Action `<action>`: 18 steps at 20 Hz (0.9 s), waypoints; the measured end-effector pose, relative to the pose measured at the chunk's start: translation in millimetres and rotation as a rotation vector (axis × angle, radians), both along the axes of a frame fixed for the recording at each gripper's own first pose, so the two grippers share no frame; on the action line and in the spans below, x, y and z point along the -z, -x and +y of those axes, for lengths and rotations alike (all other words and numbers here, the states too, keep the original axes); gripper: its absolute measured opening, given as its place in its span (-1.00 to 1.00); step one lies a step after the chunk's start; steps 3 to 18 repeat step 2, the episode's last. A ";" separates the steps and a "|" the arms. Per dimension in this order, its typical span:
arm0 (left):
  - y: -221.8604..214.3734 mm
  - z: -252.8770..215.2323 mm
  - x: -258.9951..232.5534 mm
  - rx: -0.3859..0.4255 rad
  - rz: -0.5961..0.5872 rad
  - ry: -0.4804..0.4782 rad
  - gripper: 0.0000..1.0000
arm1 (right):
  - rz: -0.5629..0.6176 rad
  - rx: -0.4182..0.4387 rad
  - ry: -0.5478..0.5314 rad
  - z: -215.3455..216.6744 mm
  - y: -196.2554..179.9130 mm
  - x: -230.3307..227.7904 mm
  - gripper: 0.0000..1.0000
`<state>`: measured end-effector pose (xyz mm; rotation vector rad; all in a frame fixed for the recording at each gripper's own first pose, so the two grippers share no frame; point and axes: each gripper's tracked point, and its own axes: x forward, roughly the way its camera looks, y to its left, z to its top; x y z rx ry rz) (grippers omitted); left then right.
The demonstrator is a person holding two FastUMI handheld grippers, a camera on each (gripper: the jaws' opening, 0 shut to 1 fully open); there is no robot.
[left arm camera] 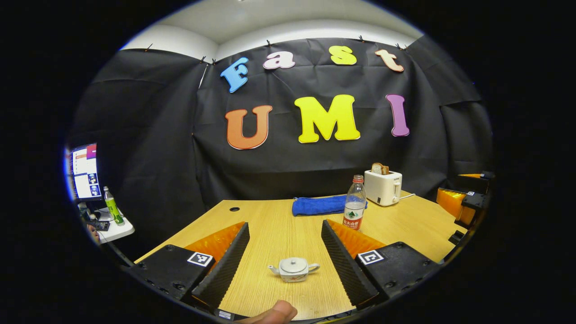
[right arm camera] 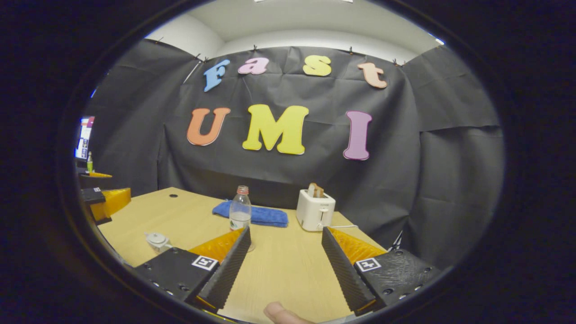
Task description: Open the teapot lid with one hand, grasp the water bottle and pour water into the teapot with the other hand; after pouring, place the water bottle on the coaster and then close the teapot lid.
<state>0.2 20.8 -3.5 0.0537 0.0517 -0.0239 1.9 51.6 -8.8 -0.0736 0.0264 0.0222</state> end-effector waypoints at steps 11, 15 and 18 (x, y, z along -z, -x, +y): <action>0.0 3.0 -1.7 -0.006 -0.005 0.005 1.00 | -0.006 -0.011 0.003 3.0 1.5 -1.8 0.96; 0.0 3.0 -1.7 -0.006 -0.005 0.005 1.00 | -0.006 -0.011 0.003 3.0 1.5 -1.8 0.96; 0.0 3.0 -1.7 -0.006 -0.005 0.005 1.00 | -0.006 -0.011 0.003 3.0 1.5 -1.8 0.96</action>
